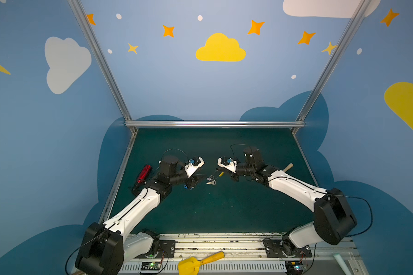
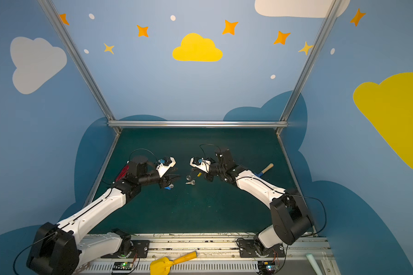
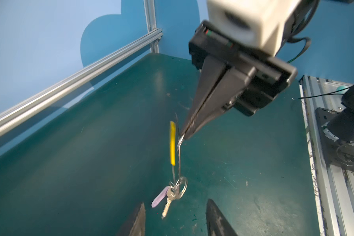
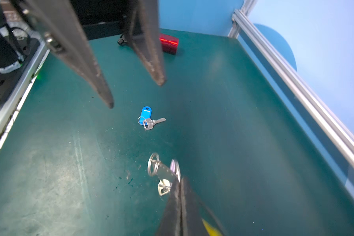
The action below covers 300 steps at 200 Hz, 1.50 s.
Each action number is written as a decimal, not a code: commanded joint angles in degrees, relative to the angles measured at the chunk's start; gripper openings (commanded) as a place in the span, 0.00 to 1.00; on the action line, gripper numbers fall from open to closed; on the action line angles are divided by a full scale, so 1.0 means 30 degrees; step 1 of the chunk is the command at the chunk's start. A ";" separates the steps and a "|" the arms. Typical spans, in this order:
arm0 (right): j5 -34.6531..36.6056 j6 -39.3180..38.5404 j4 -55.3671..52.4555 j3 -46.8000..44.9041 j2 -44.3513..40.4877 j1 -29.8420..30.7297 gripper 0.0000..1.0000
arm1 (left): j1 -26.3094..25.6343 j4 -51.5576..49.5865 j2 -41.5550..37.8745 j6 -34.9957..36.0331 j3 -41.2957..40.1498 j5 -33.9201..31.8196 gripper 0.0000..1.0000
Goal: Attach keys to a key ring
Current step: Pick up the keyring from the center of the table, then pass the keyring.
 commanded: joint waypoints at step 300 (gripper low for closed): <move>-0.1626 -0.5879 0.1735 -0.0970 -0.1812 -0.0168 0.00 | -0.4250 -0.0266 0.2870 0.5253 0.3440 -0.4988 0.26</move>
